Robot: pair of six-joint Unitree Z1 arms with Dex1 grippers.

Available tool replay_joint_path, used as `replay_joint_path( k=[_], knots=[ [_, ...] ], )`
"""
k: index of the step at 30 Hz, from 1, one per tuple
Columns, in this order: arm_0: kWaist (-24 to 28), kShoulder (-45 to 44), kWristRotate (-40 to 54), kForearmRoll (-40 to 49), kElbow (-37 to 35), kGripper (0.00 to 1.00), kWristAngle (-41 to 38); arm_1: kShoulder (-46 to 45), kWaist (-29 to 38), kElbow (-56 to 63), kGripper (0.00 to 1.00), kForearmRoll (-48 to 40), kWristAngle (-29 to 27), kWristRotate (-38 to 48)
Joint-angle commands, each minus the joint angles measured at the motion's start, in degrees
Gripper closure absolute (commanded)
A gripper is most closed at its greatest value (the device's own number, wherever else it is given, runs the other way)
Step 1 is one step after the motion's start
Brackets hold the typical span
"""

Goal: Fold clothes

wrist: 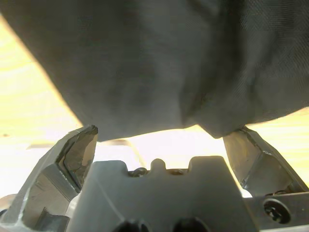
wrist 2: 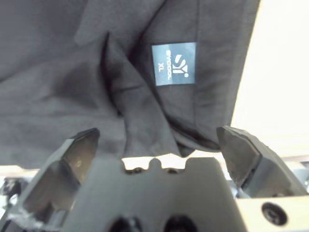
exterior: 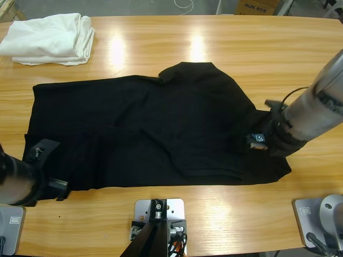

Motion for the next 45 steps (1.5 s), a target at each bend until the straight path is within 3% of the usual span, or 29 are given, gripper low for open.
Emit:
replay_joint_path(
  k=[1, 3, 6, 10, 16, 22, 26, 35, 38, 41, 45],
  knots=[
    [8.42, -4.60, 2.47, 3.73, -3.14, 0.000, 2.33, -7.12, -0.82, -2.37, 0.000, 3.82, -1.87, -2.27],
    [8.63, -3.54, 8.62, -3.88, -3.10, 0.000, 2.50, -7.21, -0.79, -2.39, 0.000, 3.57, -1.53, -2.41],
    [9.84, -0.64, 18.20, -8.12, -2.37, 0.000, 2.20, -7.21, -0.84, -2.26, 0.000, 3.40, -1.76, -3.11],
    [16.13, 3.24, 13.29, -18.23, 6.09, 0.000, 1.48, -6.70, -1.40, -1.23, 0.000, 2.60, -1.79, -3.92],
    [20.49, 6.55, 11.57, -21.66, 7.37, 0.000, 1.55, -5.54, -2.48, 0.58, 0.000, 1.46, -1.71, -4.92],
    [30.43, 7.13, 13.73, -17.33, 4.88, 0.000, -0.99, -4.85, -3.99, 1.09, 0.000, 1.08, -1.62, -6.06],
    [34.15, 9.78, 19.09, -13.96, 0.53, 0.000, -5.02, -4.92, -3.99, 1.15, 0.000, 1.01, -1.62, -6.06],
    [42.24, 8.38, 20.06, 4.04, -7.68, 0.000, -4.60, -5.04, -4.62, 1.23, 0.000, 0.74, -1.62, -6.06],
    [43.35, 6.21, 20.59, 6.96, -8.96, 0.000, -3.77, -5.10, -4.87, 1.15, 0.000, 0.46, -1.71, -6.15],
    [39.97, 5.35, 22.68, 10.25, -11.42, 0.000, -3.81, -5.13, -4.87, 0.90, 0.000, 0.27, -1.90, -6.73],
    [37.88, -0.34, 23.38, 7.17, -14.93, 0.000, -4.11, -5.43, -4.99, -3.51, 0.000, -0.26, -4.31, -13.85]
  ],
)
